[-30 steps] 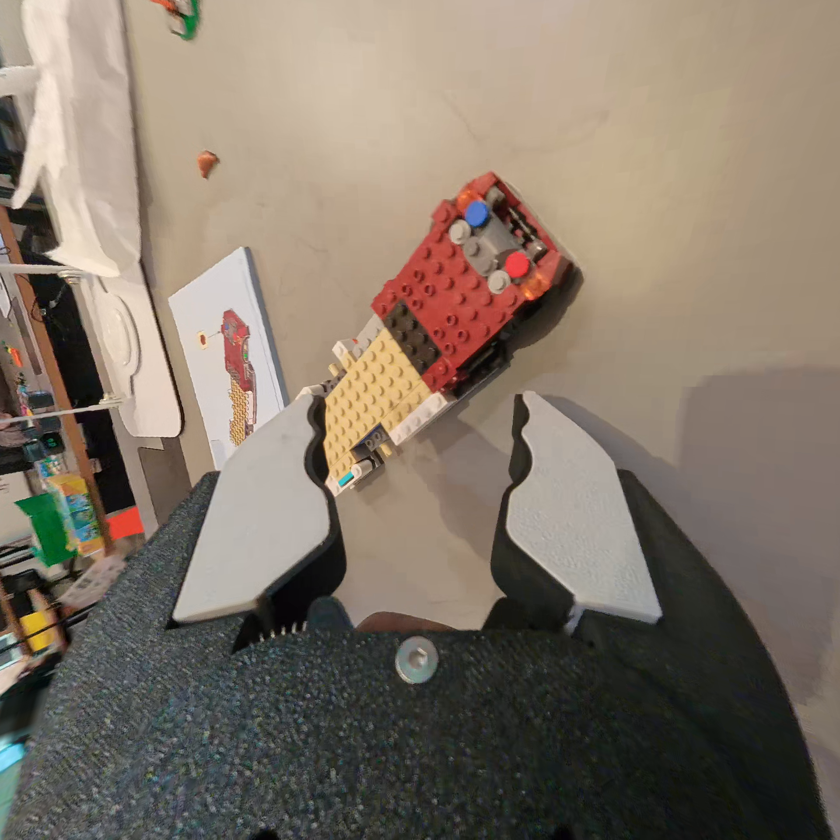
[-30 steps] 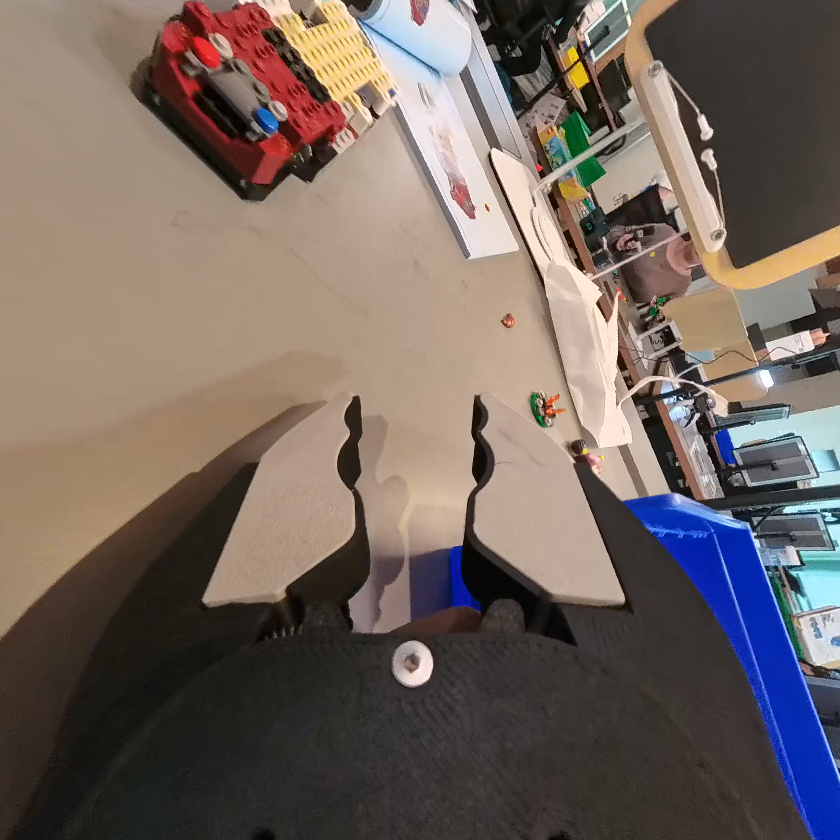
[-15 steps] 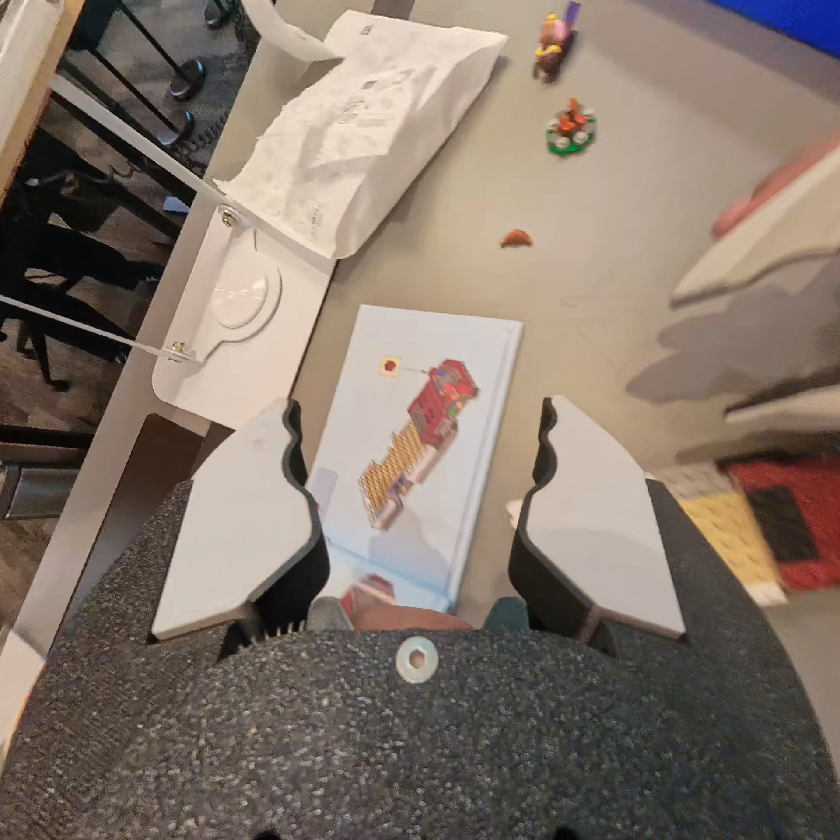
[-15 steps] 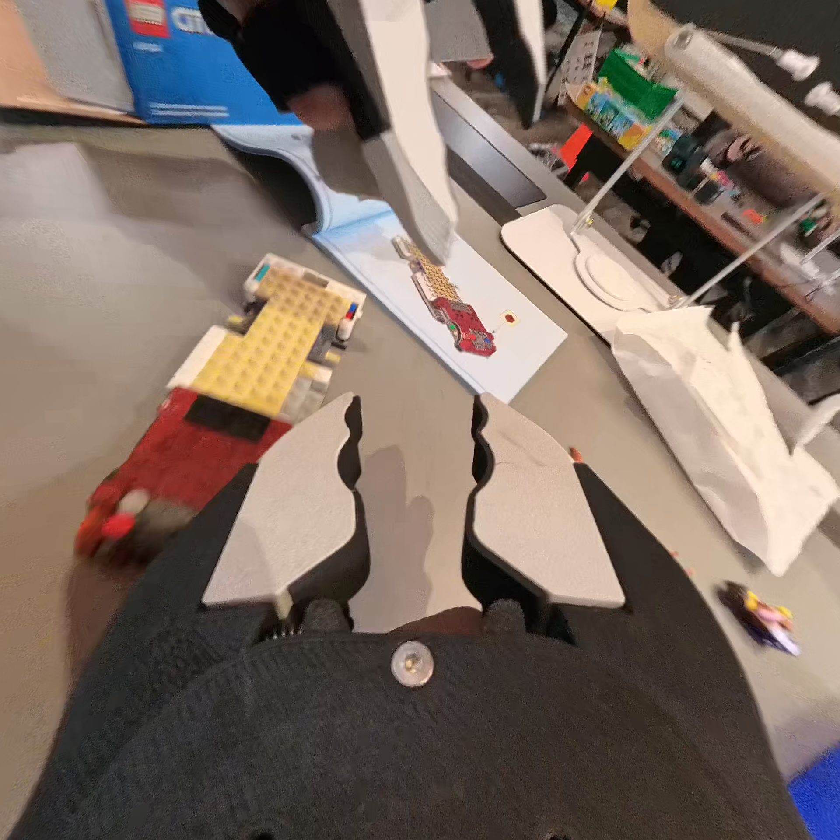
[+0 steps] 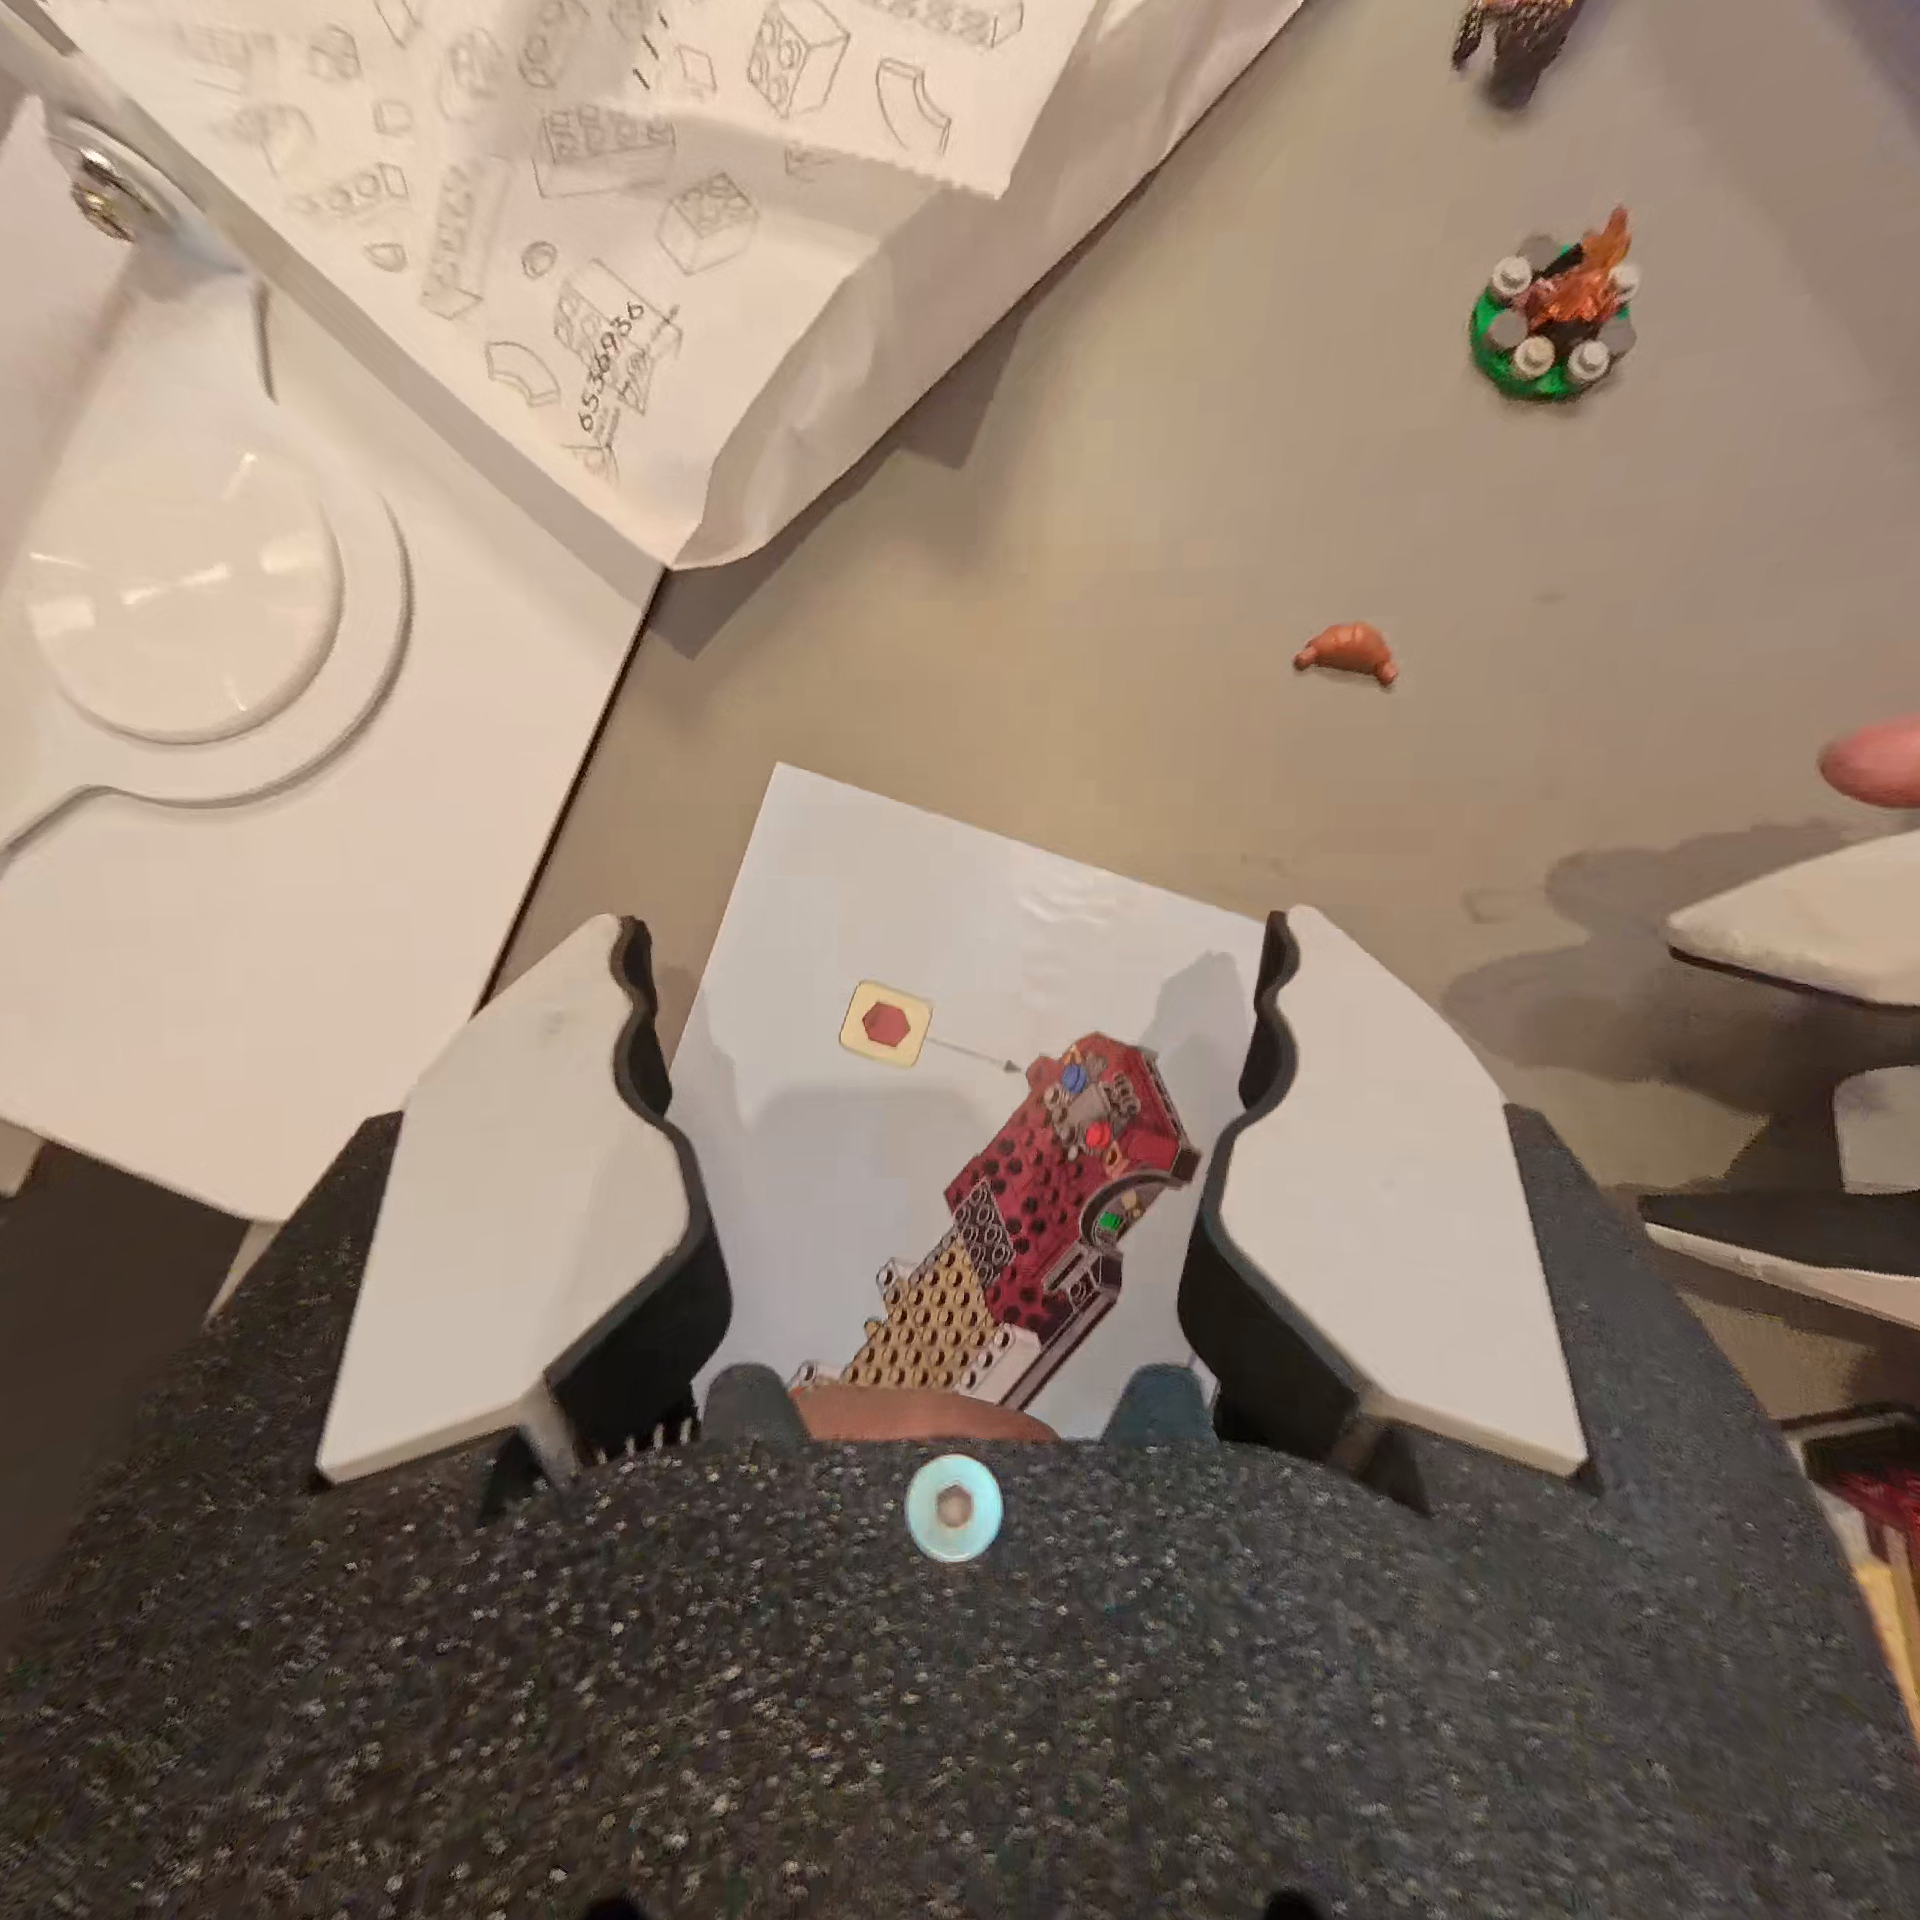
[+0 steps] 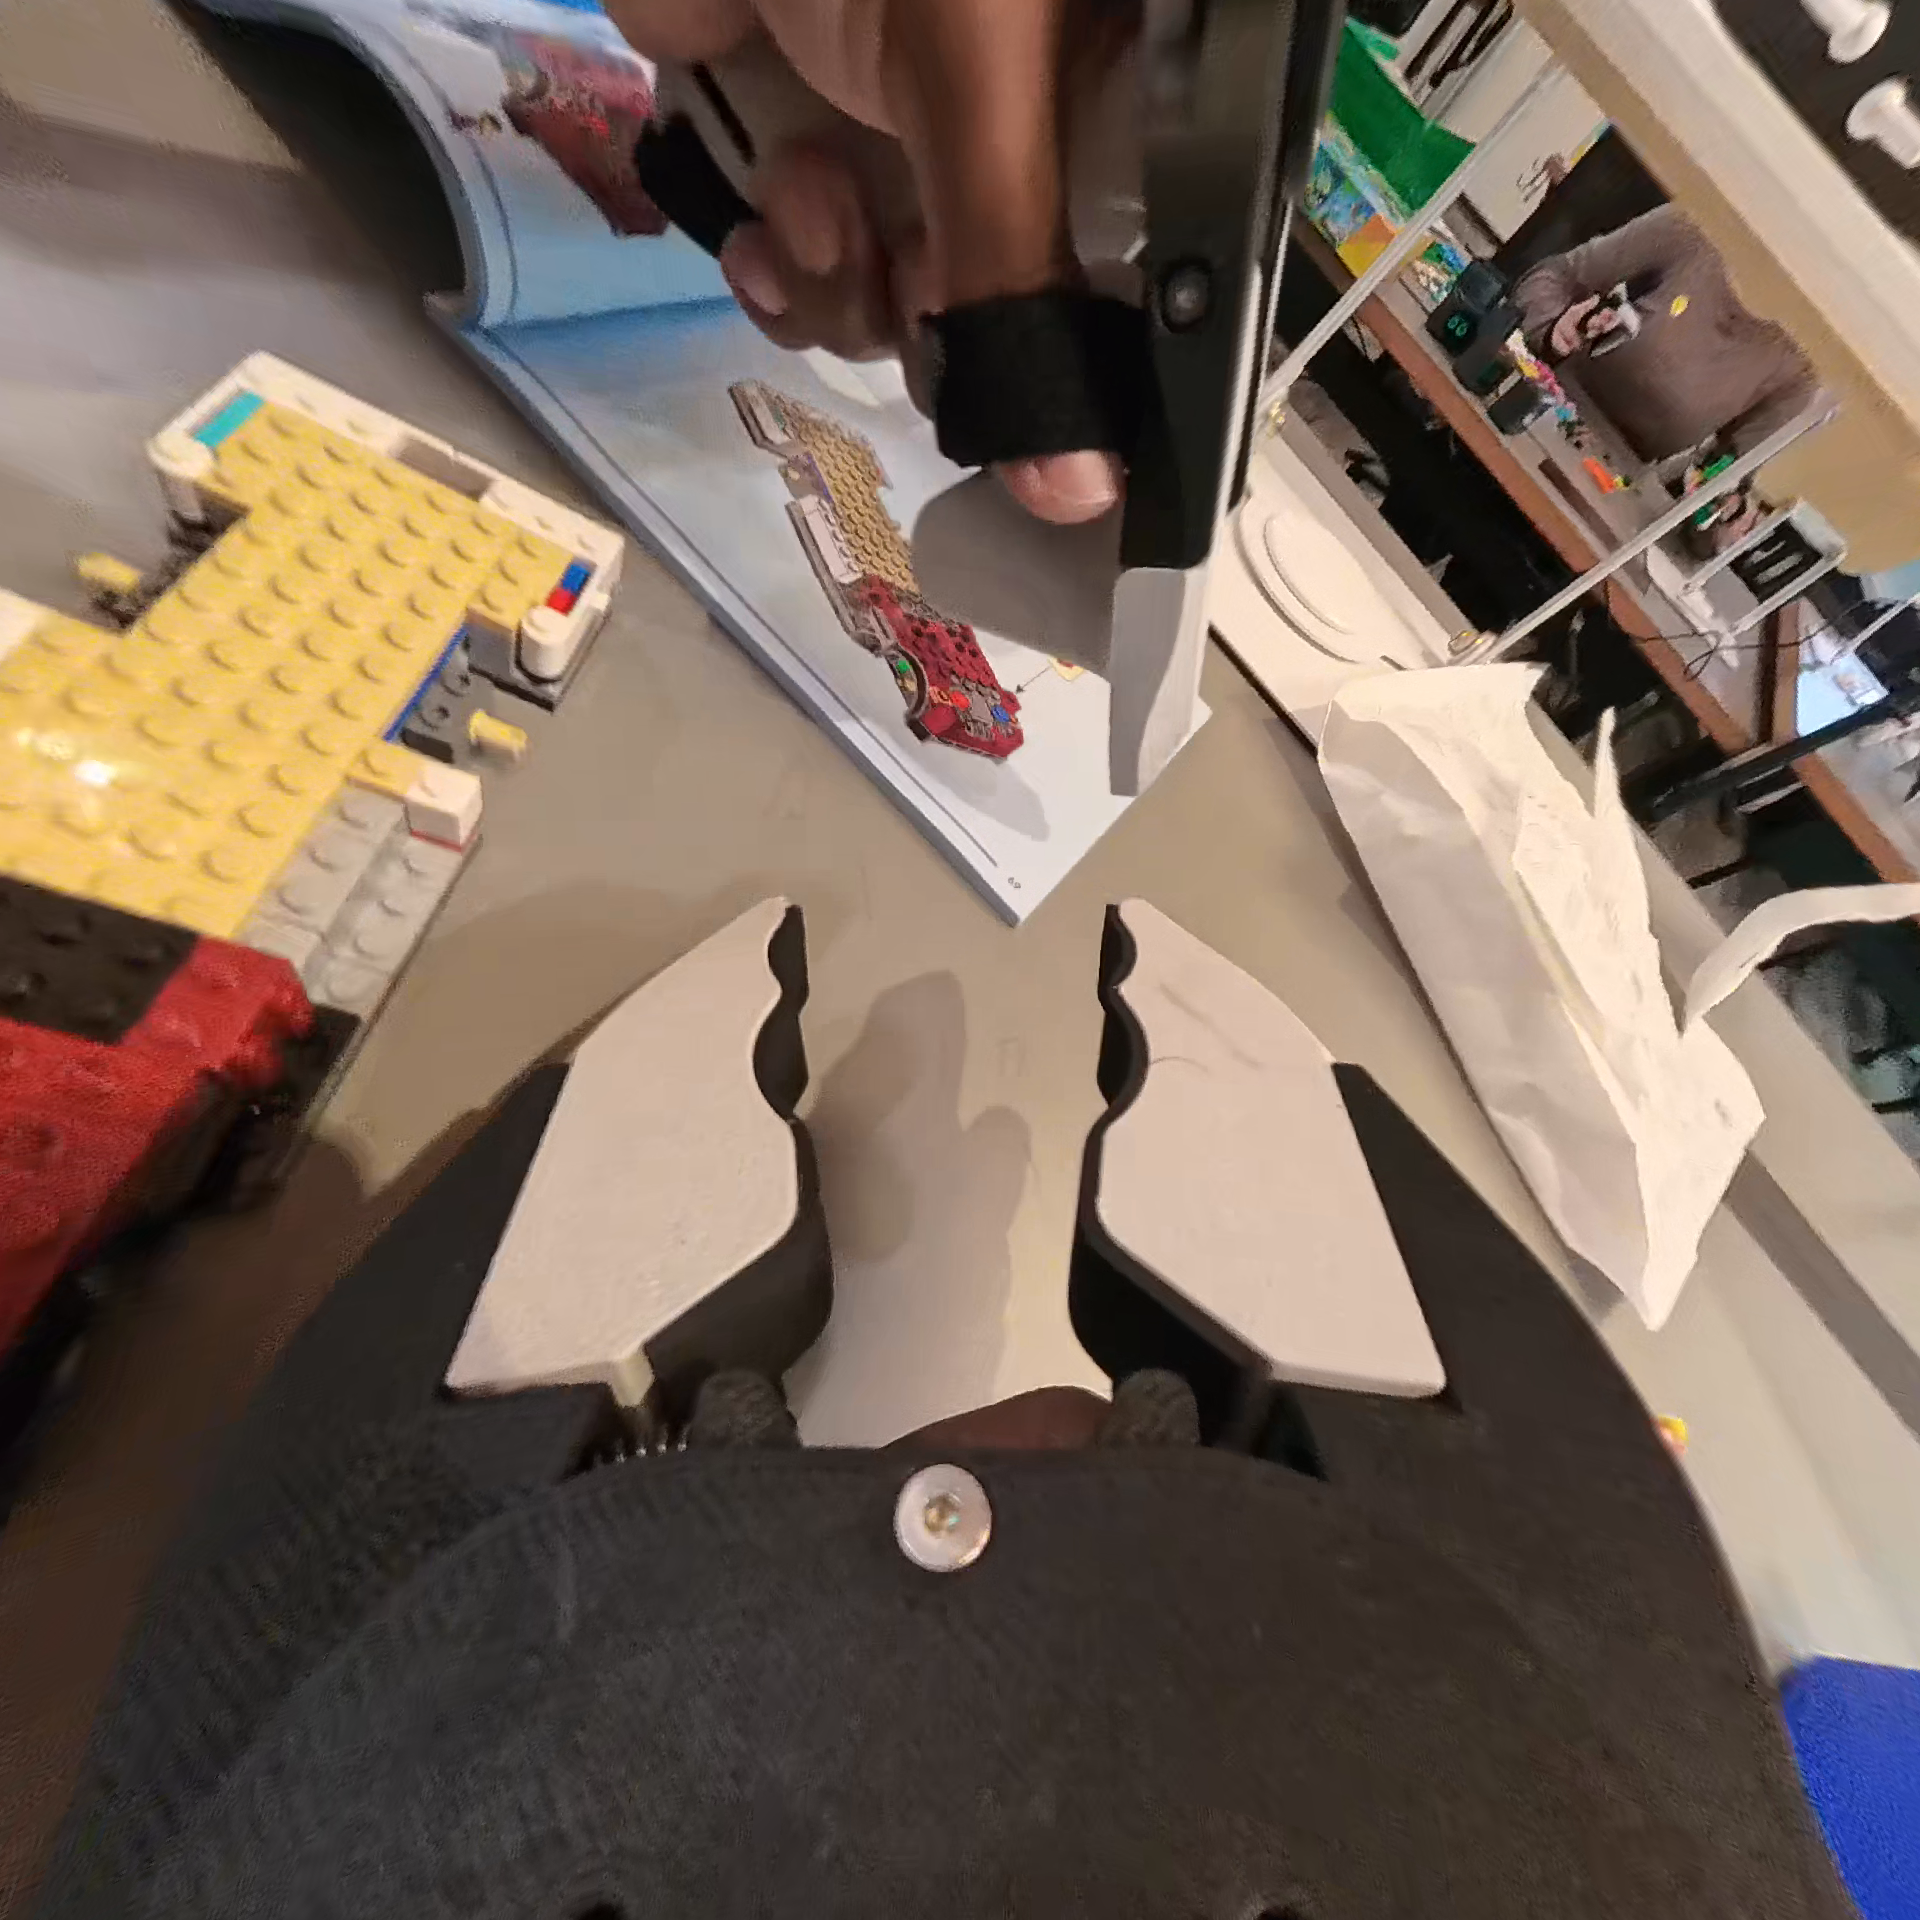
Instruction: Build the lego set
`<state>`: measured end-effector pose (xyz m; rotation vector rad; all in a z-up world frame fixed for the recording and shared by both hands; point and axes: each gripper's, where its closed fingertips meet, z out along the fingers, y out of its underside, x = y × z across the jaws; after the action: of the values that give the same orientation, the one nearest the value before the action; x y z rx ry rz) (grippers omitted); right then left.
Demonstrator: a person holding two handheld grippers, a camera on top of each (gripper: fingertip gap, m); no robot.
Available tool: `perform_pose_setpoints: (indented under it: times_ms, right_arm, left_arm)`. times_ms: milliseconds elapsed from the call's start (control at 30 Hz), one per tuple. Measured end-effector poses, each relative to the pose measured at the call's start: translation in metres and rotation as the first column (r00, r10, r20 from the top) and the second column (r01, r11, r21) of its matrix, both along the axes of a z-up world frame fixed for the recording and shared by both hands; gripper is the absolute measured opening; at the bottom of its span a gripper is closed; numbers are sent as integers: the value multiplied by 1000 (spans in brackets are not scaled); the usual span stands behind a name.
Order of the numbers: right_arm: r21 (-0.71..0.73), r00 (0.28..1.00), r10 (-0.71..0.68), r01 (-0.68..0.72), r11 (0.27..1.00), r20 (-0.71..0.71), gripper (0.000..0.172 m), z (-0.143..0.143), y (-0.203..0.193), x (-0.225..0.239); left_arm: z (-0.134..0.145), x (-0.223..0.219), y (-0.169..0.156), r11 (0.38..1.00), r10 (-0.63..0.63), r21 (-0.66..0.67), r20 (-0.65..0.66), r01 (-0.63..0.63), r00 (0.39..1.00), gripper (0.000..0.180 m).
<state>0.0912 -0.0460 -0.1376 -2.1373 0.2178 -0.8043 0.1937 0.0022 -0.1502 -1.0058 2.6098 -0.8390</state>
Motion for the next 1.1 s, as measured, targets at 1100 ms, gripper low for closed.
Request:
perform_pose_setpoints:
  times_ms: [1100]
  right_arm:
    - [-66,997,40,-36,997,66,50,-5,-14,-3]
  left_arm:
    - [-17,0,-7,1000,3,-12,-37,-3,999,100]
